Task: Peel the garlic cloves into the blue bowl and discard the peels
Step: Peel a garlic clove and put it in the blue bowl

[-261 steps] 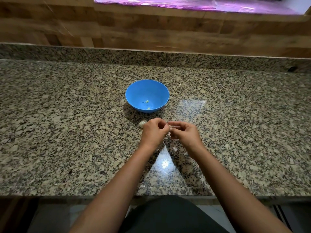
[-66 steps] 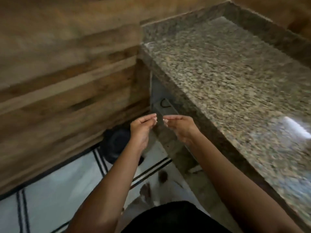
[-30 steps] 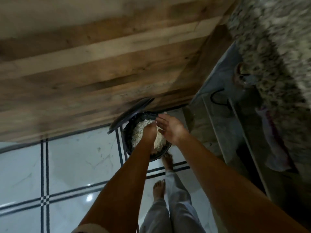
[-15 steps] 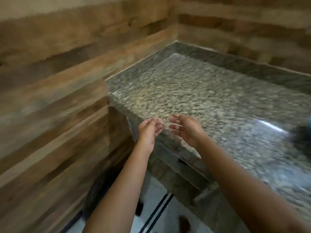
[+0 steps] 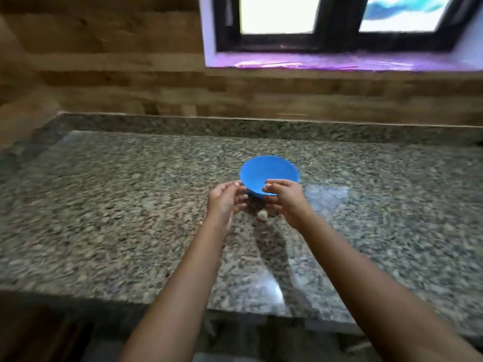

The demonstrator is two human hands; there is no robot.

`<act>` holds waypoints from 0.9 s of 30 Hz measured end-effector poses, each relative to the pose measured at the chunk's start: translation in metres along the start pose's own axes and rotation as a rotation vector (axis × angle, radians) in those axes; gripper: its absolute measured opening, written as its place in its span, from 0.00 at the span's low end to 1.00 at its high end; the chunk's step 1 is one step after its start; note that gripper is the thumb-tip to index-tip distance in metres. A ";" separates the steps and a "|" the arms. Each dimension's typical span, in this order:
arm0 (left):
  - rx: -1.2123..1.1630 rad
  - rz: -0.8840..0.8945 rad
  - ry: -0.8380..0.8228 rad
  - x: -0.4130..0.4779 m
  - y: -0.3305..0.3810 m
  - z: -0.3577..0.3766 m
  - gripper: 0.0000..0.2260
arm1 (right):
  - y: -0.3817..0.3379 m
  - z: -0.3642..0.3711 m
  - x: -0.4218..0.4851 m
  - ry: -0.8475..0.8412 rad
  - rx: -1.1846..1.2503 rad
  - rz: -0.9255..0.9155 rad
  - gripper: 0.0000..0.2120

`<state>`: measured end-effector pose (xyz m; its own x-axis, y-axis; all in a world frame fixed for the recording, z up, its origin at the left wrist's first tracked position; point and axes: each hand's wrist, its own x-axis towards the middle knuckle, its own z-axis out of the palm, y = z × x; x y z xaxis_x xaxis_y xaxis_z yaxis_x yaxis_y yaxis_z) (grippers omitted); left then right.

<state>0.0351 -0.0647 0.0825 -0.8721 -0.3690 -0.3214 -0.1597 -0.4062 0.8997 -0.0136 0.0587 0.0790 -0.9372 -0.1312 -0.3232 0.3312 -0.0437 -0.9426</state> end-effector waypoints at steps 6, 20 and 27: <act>0.122 -0.086 -0.016 0.015 -0.046 0.047 0.07 | 0.027 -0.083 0.037 0.250 -0.479 -0.075 0.02; 0.202 -0.110 -0.011 0.031 -0.068 0.046 0.06 | 0.044 -0.090 0.036 0.230 -0.738 -0.194 0.05; 0.352 0.026 0.092 0.040 -0.075 0.026 0.05 | -0.009 -0.047 0.050 0.216 -0.484 -0.409 0.09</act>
<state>0.0004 -0.0273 0.0099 -0.8354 -0.4553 -0.3079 -0.3014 -0.0891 0.9493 -0.0691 0.0993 0.0676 -0.9944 0.0046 0.1060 -0.0949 0.4081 -0.9080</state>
